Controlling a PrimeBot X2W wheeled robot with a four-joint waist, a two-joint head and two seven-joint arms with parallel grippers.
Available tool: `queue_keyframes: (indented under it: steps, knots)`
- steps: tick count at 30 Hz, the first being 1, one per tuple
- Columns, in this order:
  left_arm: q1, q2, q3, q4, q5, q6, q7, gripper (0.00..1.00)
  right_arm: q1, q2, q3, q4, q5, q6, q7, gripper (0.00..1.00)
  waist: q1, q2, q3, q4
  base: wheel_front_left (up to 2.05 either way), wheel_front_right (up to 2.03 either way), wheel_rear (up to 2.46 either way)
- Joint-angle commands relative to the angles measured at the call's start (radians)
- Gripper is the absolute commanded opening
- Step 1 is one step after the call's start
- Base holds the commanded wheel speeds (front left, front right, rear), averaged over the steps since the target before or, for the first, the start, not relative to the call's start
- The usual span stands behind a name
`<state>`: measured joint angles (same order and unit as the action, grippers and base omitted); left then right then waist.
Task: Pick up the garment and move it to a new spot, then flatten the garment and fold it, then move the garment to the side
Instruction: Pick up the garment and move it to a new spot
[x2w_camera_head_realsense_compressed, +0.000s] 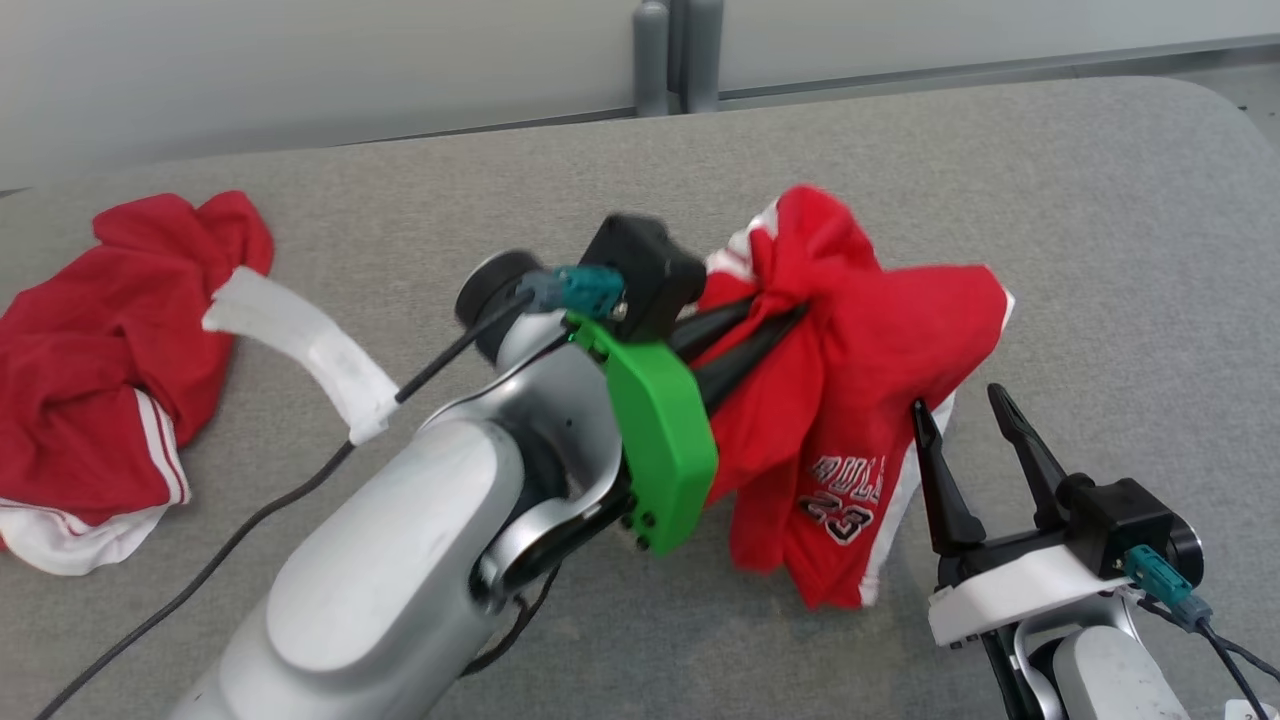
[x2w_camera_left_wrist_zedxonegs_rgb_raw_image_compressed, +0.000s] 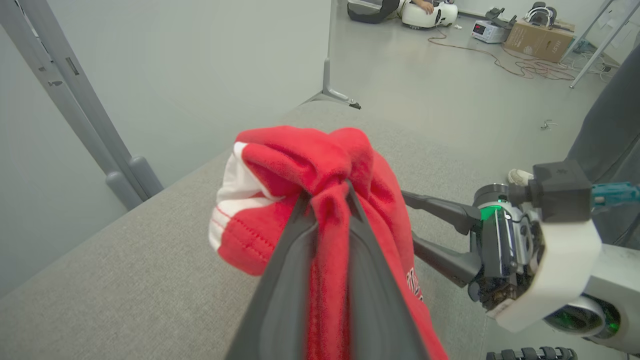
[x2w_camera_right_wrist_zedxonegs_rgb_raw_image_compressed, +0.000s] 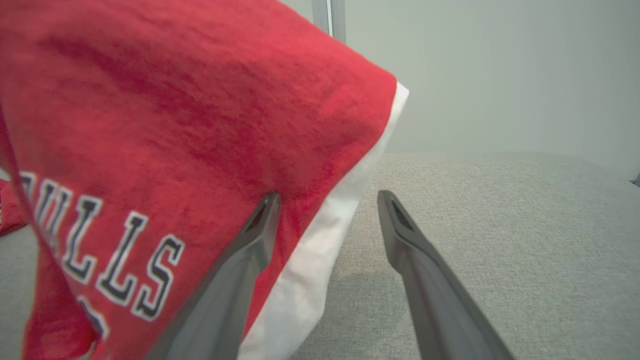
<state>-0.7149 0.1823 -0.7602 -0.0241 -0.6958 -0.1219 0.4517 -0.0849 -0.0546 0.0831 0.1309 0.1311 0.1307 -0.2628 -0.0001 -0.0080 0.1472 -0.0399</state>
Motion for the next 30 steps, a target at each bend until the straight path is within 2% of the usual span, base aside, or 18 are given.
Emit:
queue_keyframes:
  steps: [1, 4, 6, 10, 14, 17, 18, 19, 21, 22, 26, 30]
  knots:
    - [0.026, 0.029, -0.002, -0.006, -0.008, 0.007, 0.013, 0.00, 0.011, 0.001, 0.002, -0.004, 0.011, 0.000, -0.003, 1.00, 0.0001, 0.0080, 0.027, -0.049, 0.00, 0.00, 0.00]
    - [0.077, 0.110, -0.013, -0.054, -0.005, 0.022, 0.073, 0.00, 0.020, 0.002, -0.005, -0.008, 0.011, 0.000, -0.003, 1.00, 0.0001, 0.0080, 0.047, -0.079, 0.00, 0.00, 0.00]
    - [0.086, 0.153, -0.006, -0.035, 0.018, 0.028, 0.079, 0.00, 0.017, 0.003, -0.009, -0.007, 0.018, 0.000, -0.003, 1.00, 0.0001, 0.0080, 0.061, -0.097, 0.00, 0.00, 0.00]
    - [0.071, 0.212, -0.001, 0.096, 0.079, 0.039, 0.056, 0.00, 0.007, 0.003, 0.005, -0.006, 0.041, 0.000, -0.003, 1.00, 0.0001, 0.0080, 0.078, -0.134, 0.00, 0.00, 0.00]
    - [0.069, 0.249, 0.004, 0.281, 0.090, 0.044, 0.063, 0.00, 0.007, 0.003, 0.012, -0.005, 0.055, 0.000, -0.003, 1.00, 0.0001, 0.0080, 0.084, -0.170, 0.00, 0.00, 0.00]
    - [0.061, 0.273, 0.003, 0.360, 0.098, 0.038, 0.060, 0.00, 0.019, 0.003, 0.003, -0.006, 0.055, 0.000, -0.003, 1.00, 0.0001, 0.0080, 0.085, -0.175, 0.00, 0.00, 0.00]
    - [0.057, 0.277, 0.007, 0.384, 0.103, 0.039, 0.046, 0.09, 0.023, 0.003, -0.001, -0.006, 0.053, 0.000, -0.003, 1.00, 0.0001, 0.0080, 0.085, -0.174, 0.00, 0.00, 0.00]
    - [0.051, 0.281, 0.013, 0.404, 0.114, 0.047, 0.025, 0.27, 0.025, 0.003, -0.005, -0.004, 0.051, 0.000, -0.003, 1.00, 0.0001, 0.0080, 0.085, -0.172, 0.00, 0.00, 0.00]
    - [0.044, 0.277, 0.020, 0.442, 0.123, 0.056, -0.023, 0.83, 0.033, 0.003, -0.013, -0.003, 0.047, 0.000, -0.003, 1.00, 0.0001, 0.0080, 0.082, -0.163, 0.00, 0.00, 0.00]
    - [0.039, 0.273, 0.024, 0.458, 0.134, 0.063, -0.049, 1.00, 0.037, 0.003, -0.015, 0.001, 0.046, 0.000, -0.003, 1.00, 0.0001, 0.0080, 0.080, -0.157, 0.00, 0.00, 0.00]
    - [0.052, 0.241, 0.040, 0.507, 0.117, 0.077, -0.118, 1.00, 0.038, 0.003, -0.012, 0.010, 0.041, 0.000, -0.003, 1.00, 0.0001, 0.0080, 0.064, -0.136, 0.00, 0.00, 0.00]
    - [0.096, 0.232, 0.061, 0.493, 0.085, 0.087, -0.150, 1.00, 0.044, 0.003, -0.015, 0.014, 0.037, 0.000, -0.003, 1.00, 0.0001, 0.0080, 0.044, -0.120, 0.00, 0.00, 0.00]
